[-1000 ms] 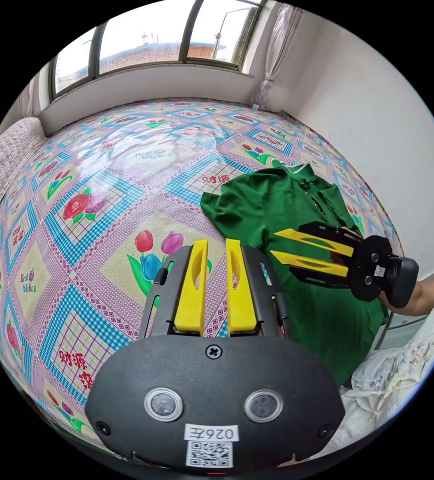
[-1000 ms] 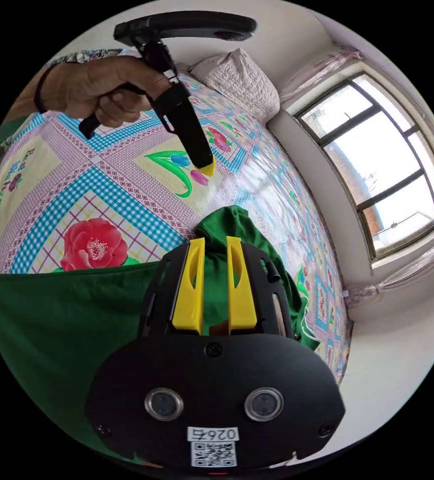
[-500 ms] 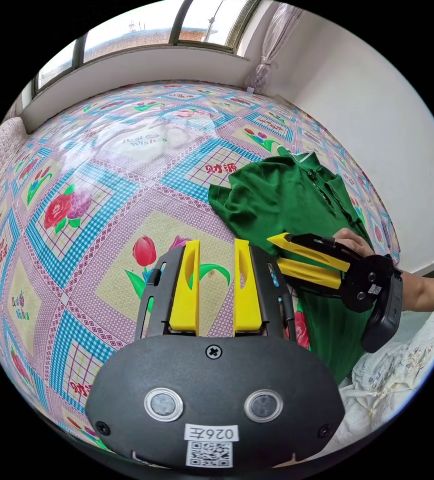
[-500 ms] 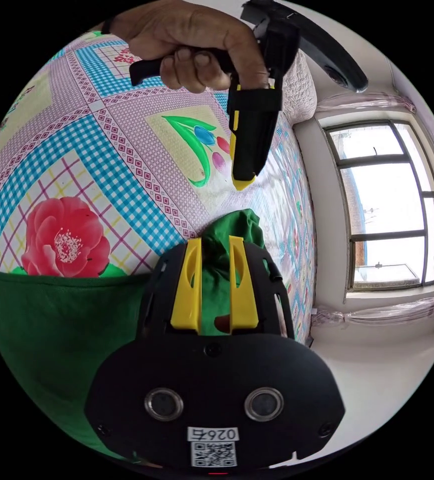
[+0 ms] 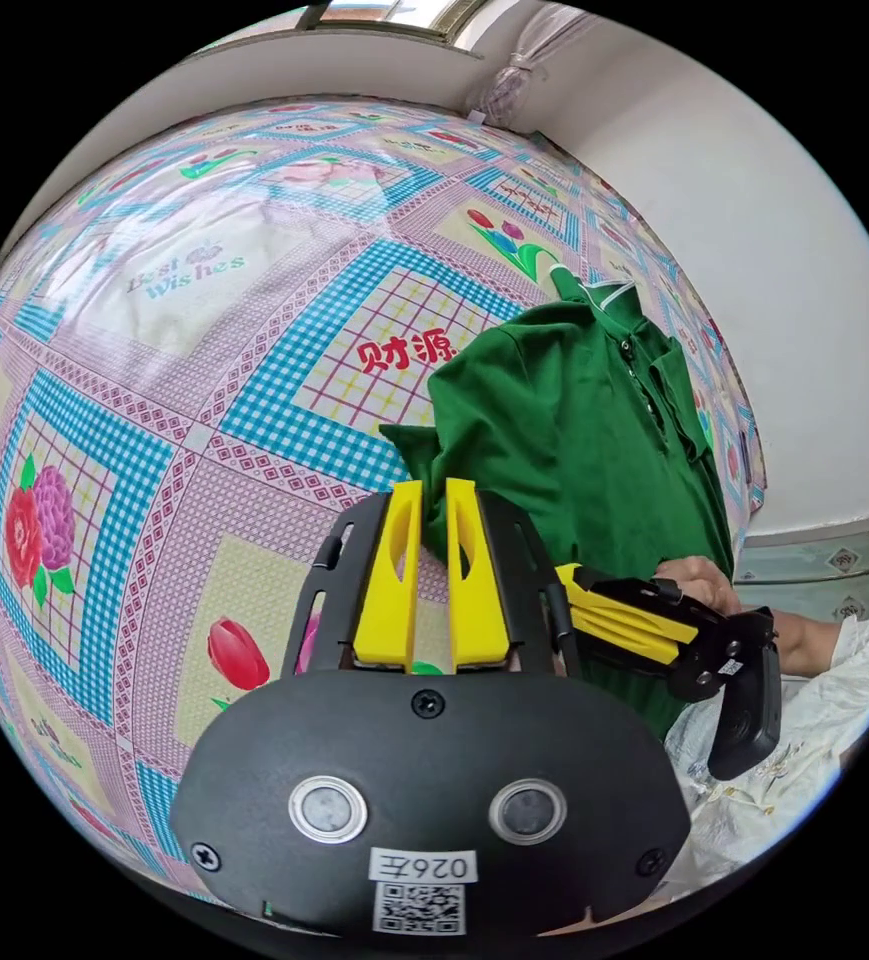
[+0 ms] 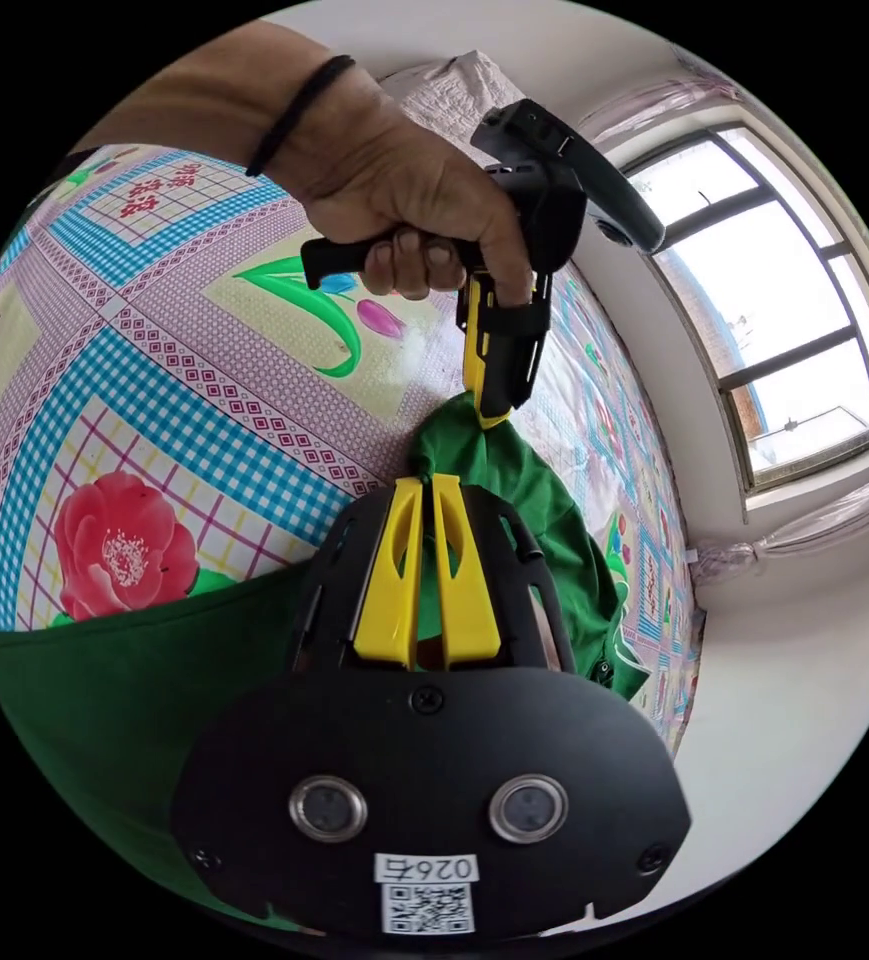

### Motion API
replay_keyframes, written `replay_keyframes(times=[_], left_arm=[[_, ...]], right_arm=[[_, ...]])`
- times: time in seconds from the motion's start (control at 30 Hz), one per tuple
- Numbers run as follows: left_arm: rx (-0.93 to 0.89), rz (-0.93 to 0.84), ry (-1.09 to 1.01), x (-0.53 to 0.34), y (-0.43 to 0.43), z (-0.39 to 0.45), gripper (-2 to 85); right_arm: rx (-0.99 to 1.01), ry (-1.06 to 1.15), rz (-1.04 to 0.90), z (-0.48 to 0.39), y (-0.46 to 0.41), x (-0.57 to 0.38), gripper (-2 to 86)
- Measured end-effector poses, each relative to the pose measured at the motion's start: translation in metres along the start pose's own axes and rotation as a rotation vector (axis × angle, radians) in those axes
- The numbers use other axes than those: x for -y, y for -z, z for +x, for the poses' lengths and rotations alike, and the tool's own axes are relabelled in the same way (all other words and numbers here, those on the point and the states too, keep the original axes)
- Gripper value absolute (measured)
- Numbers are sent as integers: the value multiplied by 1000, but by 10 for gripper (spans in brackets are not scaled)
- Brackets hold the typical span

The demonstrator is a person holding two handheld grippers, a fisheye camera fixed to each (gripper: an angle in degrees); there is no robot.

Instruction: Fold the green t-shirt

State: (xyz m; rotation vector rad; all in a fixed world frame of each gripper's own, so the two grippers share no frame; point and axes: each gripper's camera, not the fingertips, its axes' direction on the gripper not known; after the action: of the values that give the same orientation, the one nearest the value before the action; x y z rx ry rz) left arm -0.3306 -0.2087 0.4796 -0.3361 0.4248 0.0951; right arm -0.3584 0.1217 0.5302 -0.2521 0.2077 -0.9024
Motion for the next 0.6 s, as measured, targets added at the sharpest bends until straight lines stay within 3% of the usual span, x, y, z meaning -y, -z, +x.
replay_keyframes(times=[0.2,0.3,0.47,0.6], left_arm=[[22,61,-29,46,16,39,2],[71,44,-56,73,25,68,0],[260,-66,-193,140,19,150,1],[363,-155,-345,193,-1,217,3]], right_arm=[[109,-213,12,63,-8,-26,-15],[276,-419,27,112,-17,-50,-15],[597,-809,123,195,-41,-122,-15],[635,-944,152,226,-52,-168,-16]])
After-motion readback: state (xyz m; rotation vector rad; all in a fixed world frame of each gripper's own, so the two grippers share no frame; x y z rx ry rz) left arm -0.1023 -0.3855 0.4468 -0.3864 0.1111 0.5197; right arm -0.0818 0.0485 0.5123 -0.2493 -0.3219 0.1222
